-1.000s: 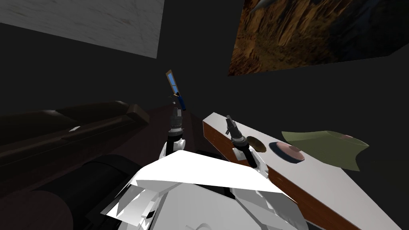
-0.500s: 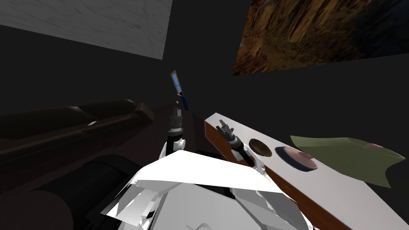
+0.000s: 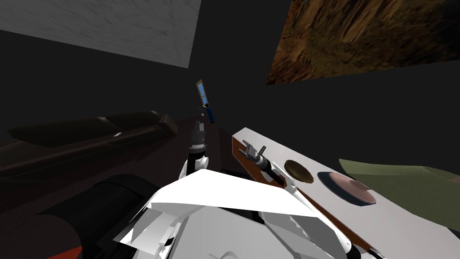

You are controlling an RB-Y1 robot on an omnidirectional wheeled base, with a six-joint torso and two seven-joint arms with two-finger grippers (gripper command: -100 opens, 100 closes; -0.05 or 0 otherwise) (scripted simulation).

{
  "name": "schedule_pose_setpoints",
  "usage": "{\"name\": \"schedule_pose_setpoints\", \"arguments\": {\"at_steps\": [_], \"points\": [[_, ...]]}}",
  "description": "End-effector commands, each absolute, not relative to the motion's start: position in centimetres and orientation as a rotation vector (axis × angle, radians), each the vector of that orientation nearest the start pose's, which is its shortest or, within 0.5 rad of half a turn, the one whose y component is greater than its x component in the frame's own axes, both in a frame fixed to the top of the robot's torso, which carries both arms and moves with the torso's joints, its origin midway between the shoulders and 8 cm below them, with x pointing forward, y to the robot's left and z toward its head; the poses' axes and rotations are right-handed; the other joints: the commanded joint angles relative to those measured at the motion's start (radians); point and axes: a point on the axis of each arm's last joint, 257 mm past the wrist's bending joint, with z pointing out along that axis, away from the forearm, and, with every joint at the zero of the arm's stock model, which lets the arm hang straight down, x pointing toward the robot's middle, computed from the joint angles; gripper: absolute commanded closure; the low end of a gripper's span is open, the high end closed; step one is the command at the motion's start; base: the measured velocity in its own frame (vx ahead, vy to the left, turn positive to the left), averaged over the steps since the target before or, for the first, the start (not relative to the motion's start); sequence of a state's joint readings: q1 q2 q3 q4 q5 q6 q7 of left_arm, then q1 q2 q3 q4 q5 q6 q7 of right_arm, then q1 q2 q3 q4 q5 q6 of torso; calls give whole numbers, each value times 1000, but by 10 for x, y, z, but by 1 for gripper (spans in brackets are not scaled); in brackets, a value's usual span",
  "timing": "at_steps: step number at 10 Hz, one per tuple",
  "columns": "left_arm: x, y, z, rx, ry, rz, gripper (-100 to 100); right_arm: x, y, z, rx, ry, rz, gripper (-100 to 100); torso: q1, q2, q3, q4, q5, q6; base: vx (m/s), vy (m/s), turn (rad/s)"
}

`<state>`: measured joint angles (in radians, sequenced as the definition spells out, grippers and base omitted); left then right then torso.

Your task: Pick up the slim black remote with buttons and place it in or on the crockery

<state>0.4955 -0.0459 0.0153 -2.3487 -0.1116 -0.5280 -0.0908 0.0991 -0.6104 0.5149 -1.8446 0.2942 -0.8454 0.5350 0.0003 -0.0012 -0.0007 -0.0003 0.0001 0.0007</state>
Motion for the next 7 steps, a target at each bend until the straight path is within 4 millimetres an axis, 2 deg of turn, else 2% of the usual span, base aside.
{"name": "schedule_pose_setpoints", "arguments": {"at_steps": [1, 2, 3, 4, 5, 6, 7], "points": [[325, 271, 60, -508, 589, -1148, 0, 301, -29, -128, -698, 1055, 1153, -100, 0, 0, 0, 0, 0, 0, 23, 13, 126], [325, 270, 60, -508, 589, -1149, 0, 305, -32, -136, -694, 1077, 1147, -100, 0, -1, 0, 0, 0, 0, 23, 9, 81], [325, 271, 60, -508, 589, -1148, 0, 297, -29, -159, -803, 1092, 1116, -100, 0, 0, 0, 0, 0, 0, 29, 14, 159], [325, 270, 60, -508, 589, -1149, 0, 297, -29, -167, -802, 1112, 1118, -100, 0, -1, 0, 0, 0, 0, 24, 12, 77], [325, 271, 60, -508, 589, -1148, 0, 289, -29, -189, -913, 1121, 1085, -100, 0, 0, 0, 0, 0, 0, 32, 16, 148], [325, 271, 60, -508, 589, -1149, 0, 289, -31, -199, -912, 1146, 1086, -100, 0, -1, -1, 0, 0, 0, 28, 8, 85], [325, 271, 60, -508, 589, -1148, 0, 282, -34, -220, -1025, 1150, 1052, -100, 0, -1, 0, 0, 0, 0, 35, 7, 128]]}}
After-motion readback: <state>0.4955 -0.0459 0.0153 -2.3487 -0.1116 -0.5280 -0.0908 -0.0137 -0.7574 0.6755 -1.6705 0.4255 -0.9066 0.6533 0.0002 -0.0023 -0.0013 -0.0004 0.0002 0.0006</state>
